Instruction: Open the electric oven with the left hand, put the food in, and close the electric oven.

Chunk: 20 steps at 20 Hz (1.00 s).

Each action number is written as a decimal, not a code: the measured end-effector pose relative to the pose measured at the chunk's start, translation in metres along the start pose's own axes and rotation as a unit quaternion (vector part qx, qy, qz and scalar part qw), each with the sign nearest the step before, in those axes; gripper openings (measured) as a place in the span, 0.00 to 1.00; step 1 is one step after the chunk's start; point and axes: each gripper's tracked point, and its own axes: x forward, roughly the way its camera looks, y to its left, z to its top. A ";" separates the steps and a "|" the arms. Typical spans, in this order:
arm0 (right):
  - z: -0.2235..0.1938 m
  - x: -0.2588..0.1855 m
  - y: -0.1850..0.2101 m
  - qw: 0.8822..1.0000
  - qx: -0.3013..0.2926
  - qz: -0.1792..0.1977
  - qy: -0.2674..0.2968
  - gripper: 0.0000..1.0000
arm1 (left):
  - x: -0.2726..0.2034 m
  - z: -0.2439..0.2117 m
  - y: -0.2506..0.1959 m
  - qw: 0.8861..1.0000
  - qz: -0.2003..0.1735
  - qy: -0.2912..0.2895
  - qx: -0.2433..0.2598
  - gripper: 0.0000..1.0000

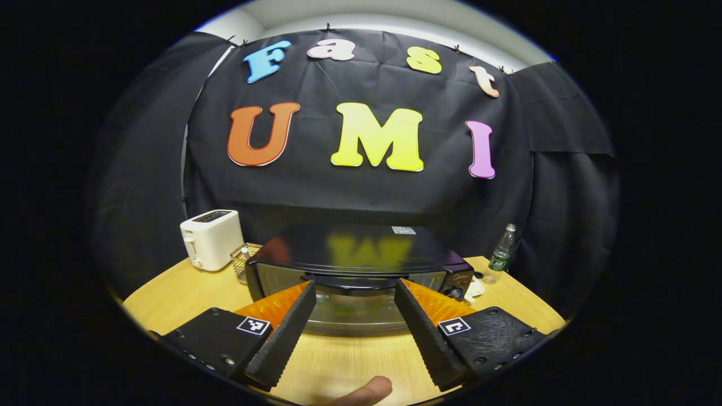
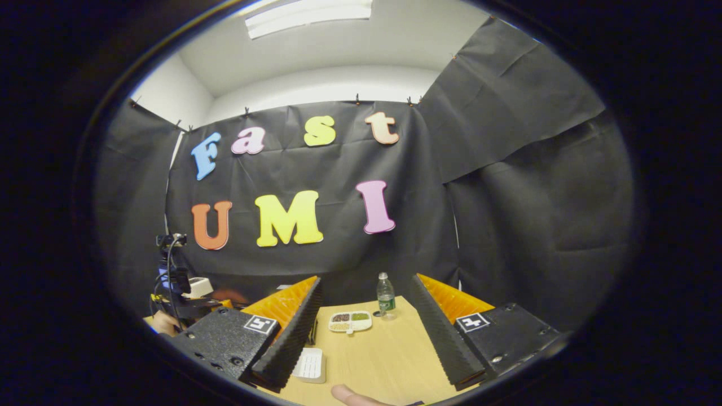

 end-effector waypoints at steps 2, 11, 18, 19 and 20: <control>0.004 -0.013 0.009 1.000 0.002 0.013 -0.003 0.94 | -0.038 0.019 0.009 1.000 0.014 -0.027 -0.001 0.92; 0.017 -0.080 0.038 0.999 -0.007 0.047 -0.015 0.94 | -0.224 0.056 -0.021 0.997 0.007 -0.077 0.022 0.91; 0.024 -0.121 0.074 0.993 -0.048 0.101 -0.023 0.94 | -0.313 0.060 -0.021 0.995 0.031 -0.085 0.041 0.92; 0.022 -0.123 0.076 0.993 -0.051 0.102 -0.023 1.00 | -0.322 0.056 -0.019 0.994 0.038 -0.090 0.039 0.92; 0.020 -0.124 0.076 0.993 -0.052 0.104 -0.020 0.94 | -0.332 0.055 -0.017 0.994 0.044 -0.095 0.040 0.92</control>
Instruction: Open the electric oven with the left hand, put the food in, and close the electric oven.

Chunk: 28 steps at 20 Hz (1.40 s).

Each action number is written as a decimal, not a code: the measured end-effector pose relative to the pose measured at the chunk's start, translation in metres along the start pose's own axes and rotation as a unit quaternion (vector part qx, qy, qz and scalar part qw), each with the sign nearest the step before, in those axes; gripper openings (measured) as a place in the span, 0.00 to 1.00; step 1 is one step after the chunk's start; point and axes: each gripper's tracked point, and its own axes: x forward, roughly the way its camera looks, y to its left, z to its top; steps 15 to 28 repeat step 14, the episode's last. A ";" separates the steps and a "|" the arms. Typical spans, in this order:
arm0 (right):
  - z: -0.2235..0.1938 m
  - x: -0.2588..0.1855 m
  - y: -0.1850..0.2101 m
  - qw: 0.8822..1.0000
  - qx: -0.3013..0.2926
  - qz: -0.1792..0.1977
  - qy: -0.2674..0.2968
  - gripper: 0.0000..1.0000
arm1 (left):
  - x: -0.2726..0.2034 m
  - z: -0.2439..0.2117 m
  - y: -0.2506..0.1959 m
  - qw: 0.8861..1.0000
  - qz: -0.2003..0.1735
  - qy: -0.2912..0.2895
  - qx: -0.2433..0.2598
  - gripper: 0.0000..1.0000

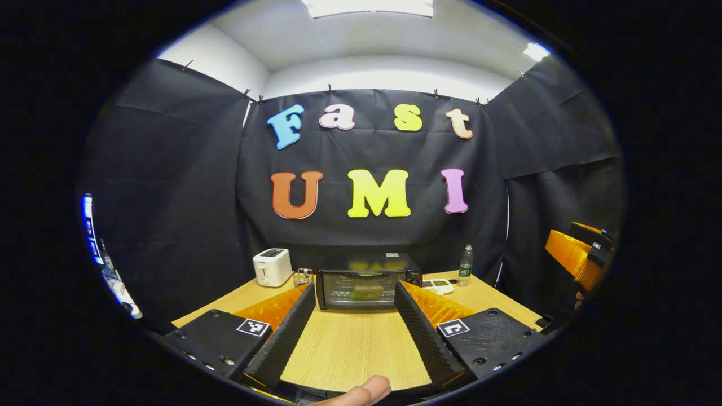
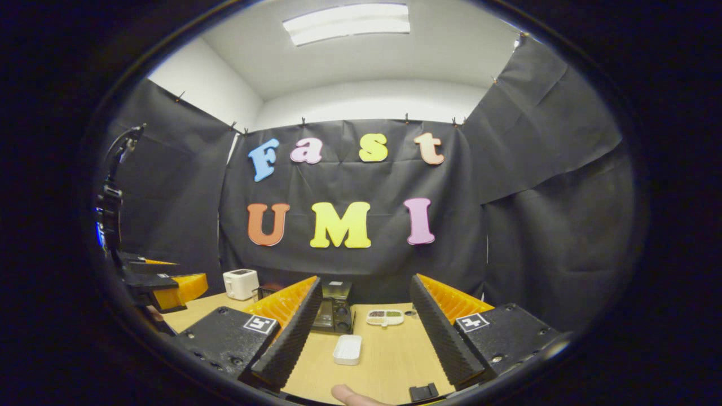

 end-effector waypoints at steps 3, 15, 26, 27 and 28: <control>-0.010 0.000 0.001 1.000 0.011 0.007 0.012 0.94 | -0.015 -0.003 0.004 1.000 0.015 -0.013 0.016 0.92; -0.007 -0.002 -0.014 0.999 0.031 -0.002 0.017 0.94 | -0.023 0.006 -0.015 1.000 -0.009 -0.025 0.001 0.92; -0.007 -0.002 -0.014 0.999 0.031 -0.002 0.017 0.94 | -0.023 0.006 -0.015 1.000 -0.009 -0.025 0.001 0.92; -0.007 -0.002 -0.014 0.999 0.031 -0.002 0.017 0.94 | -0.023 0.006 -0.015 1.000 -0.009 -0.025 0.001 0.92; -0.007 -0.002 -0.014 0.999 0.031 -0.002 0.017 0.94 | -0.023 0.006 -0.015 1.000 -0.009 -0.025 0.001 0.92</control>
